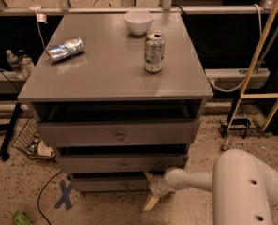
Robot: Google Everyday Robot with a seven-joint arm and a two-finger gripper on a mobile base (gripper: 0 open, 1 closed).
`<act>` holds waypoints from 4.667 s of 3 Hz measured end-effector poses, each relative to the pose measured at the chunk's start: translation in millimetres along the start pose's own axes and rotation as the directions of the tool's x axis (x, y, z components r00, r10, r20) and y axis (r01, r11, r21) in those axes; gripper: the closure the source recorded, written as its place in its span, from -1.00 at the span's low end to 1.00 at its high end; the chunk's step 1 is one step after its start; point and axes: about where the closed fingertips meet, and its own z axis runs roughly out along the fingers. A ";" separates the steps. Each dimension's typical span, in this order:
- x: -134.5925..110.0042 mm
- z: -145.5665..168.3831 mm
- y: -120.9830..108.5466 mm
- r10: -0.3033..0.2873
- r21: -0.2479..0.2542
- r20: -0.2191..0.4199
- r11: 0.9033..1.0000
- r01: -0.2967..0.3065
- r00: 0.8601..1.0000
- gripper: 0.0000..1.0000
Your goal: Open bottom drawer
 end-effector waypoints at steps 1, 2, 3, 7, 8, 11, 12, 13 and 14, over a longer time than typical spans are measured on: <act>1.2 -2.0 1.1 0.001 -0.003 0.001 1.000 -0.001 1.000 -1.00; 10.1 -16.7 9.2 0.008 -0.024 0.004 1.000 -0.008 1.000 -1.00; 17.3 -45.3 15.5 0.005 -0.030 -0.046 1.000 -0.007 0.999 -1.00; 13.6 -141.1 51.7 -0.003 -0.064 -0.228 0.998 -0.011 0.974 -1.00; 14.0 -159.9 47.4 -0.006 -0.023 -0.255 1.000 0.000 0.967 -1.00; 3.8 -309.8 32.6 -0.011 0.285 -0.385 0.950 0.130 0.923 -1.00; 1.3 -330.0 32.1 -0.017 0.317 -0.392 0.936 0.152 0.920 -1.00; 1.3 -330.0 32.1 -0.017 0.317 -0.392 0.936 0.152 0.920 -1.00; 17.0 -364.9 7.1 -0.019 0.349 -0.418 0.920 0.180 0.908 -1.00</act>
Offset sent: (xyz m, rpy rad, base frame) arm -0.0203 -0.0400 0.0173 0.0063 0.0465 0.0116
